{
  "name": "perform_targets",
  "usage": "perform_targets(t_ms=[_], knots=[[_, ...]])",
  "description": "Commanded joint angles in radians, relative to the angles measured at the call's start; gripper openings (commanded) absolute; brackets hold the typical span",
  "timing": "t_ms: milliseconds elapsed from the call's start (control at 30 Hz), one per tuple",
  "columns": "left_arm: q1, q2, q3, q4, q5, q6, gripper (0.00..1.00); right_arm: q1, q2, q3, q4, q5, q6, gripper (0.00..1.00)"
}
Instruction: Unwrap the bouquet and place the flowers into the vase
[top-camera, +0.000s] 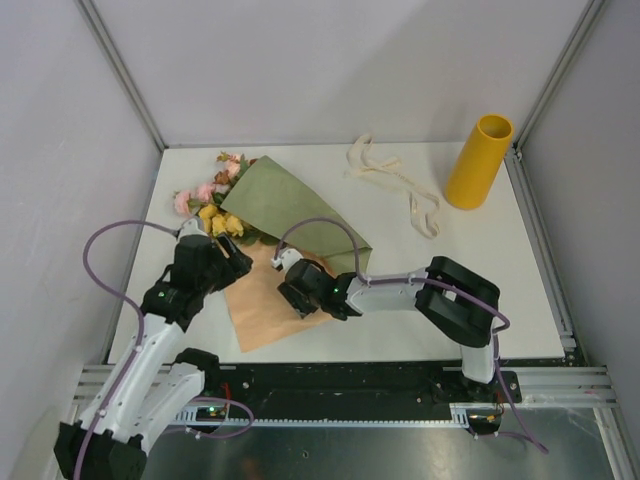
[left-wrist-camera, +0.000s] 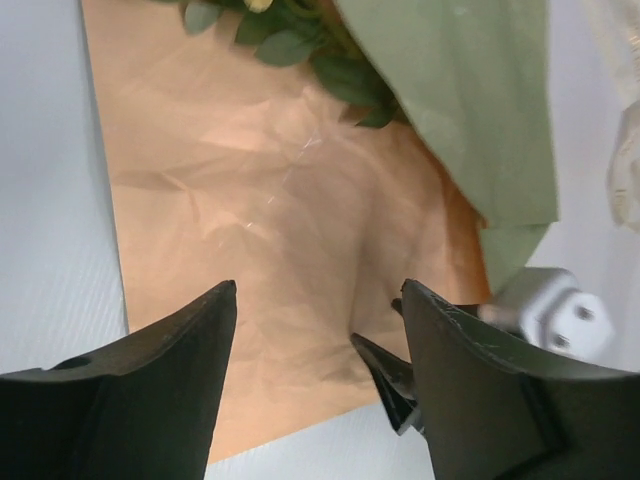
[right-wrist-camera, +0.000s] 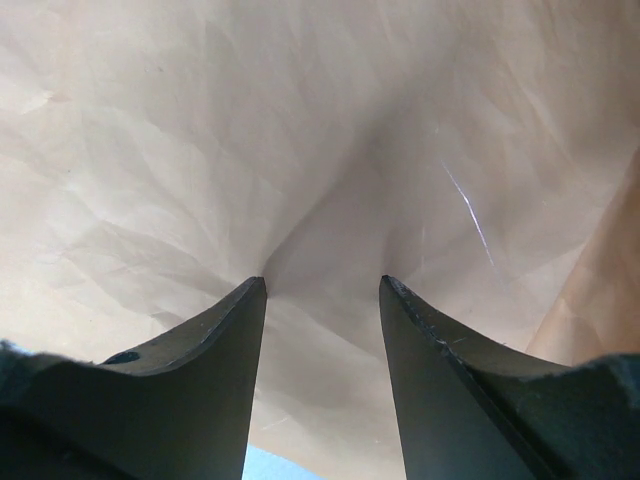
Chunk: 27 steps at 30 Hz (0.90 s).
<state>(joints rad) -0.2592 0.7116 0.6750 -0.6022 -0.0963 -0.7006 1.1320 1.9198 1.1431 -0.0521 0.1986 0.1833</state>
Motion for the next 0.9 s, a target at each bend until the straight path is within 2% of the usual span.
perform_targets(t_ms=[0,167,367,600,867], knots=[[0.008,0.051,-0.056,0.041,-0.007,-0.131,0.69,0.010,-0.098,-0.047,0.081,0.088,-0.005,0.55],[0.039,0.066,-0.144,0.072,-0.057,-0.267,0.63,-0.020,-0.188,-0.067,0.113,0.102,-0.065,0.57],[0.048,0.042,-0.240,0.158,-0.083,-0.350,0.61,-0.143,-0.234,-0.055,0.171,-0.026,-0.150,0.59],[0.058,0.178,-0.266,0.222,-0.025,-0.387,0.59,-0.282,-0.163,0.052,0.175,-0.168,-0.226,0.60],[0.069,0.221,-0.322,0.275,-0.039,-0.448,0.58,-0.275,-0.052,0.138,0.184,-0.109,-0.359,0.61]])
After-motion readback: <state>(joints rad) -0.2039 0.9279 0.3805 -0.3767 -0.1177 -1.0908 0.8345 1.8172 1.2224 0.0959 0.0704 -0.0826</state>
